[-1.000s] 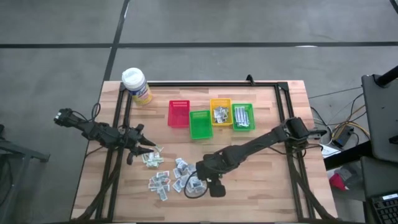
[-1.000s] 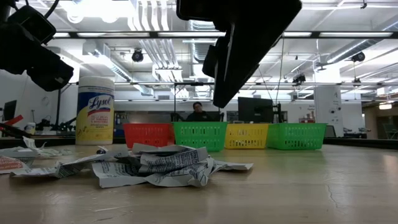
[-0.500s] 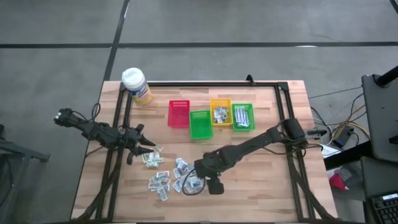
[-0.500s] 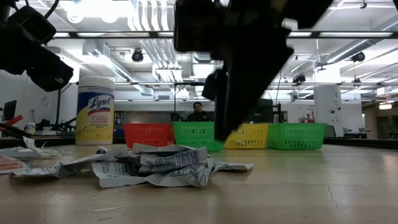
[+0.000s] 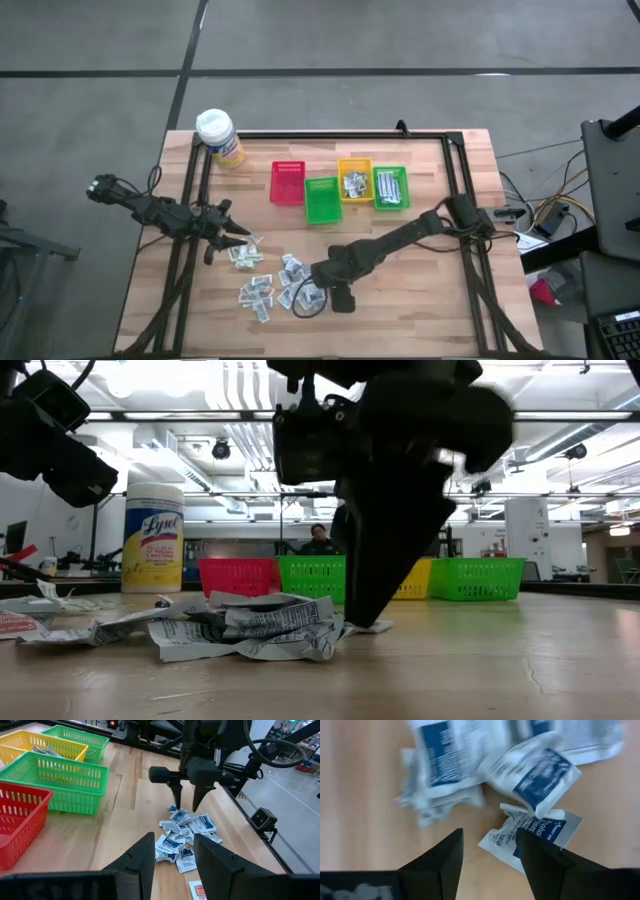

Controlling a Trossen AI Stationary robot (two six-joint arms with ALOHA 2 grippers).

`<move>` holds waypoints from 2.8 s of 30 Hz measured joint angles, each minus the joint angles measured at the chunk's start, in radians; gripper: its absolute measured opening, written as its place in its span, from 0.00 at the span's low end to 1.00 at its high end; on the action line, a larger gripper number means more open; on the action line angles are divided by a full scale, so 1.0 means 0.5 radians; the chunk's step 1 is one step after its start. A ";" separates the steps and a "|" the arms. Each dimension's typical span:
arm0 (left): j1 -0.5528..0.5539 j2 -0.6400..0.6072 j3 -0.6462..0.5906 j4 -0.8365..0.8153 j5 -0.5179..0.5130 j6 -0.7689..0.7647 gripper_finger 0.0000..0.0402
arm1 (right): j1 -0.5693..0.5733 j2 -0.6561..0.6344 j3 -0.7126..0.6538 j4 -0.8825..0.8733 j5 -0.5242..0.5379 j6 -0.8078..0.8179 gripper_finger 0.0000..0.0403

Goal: Pick & Place First Aid Supplies
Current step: Put the alcohol pad into the yellow basket

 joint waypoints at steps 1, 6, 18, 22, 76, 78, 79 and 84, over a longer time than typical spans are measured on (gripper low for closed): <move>0.000 0.000 0.000 0.001 0.000 0.000 0.33 | -0.001 0.000 0.000 -0.004 0.021 0.000 0.44; 0.000 0.000 0.000 0.001 0.000 0.000 0.33 | -0.003 0.001 0.003 -0.079 0.031 0.001 0.42; -0.001 0.000 -0.001 0.000 0.000 0.001 0.33 | -0.002 0.000 0.009 -0.275 0.229 0.105 0.42; 0.000 0.000 0.000 -0.001 0.000 0.001 0.33 | -0.002 0.001 0.005 -0.274 0.240 0.135 0.39; 0.000 0.001 -0.001 -0.003 -0.001 0.007 0.33 | -0.053 -0.108 0.569 -0.852 -0.127 -0.135 0.02; 0.000 0.001 -0.001 -0.004 -0.001 0.007 0.33 | -0.071 -0.108 0.656 -0.914 -0.176 -0.146 0.02; -0.001 0.001 -0.001 -0.004 -0.001 0.007 0.33 | -0.080 -0.108 0.703 -0.952 -0.196 -0.164 0.02; -0.001 0.001 -0.001 -0.004 -0.001 0.008 0.33 | -0.133 -0.108 0.965 -1.154 -0.214 -0.268 0.02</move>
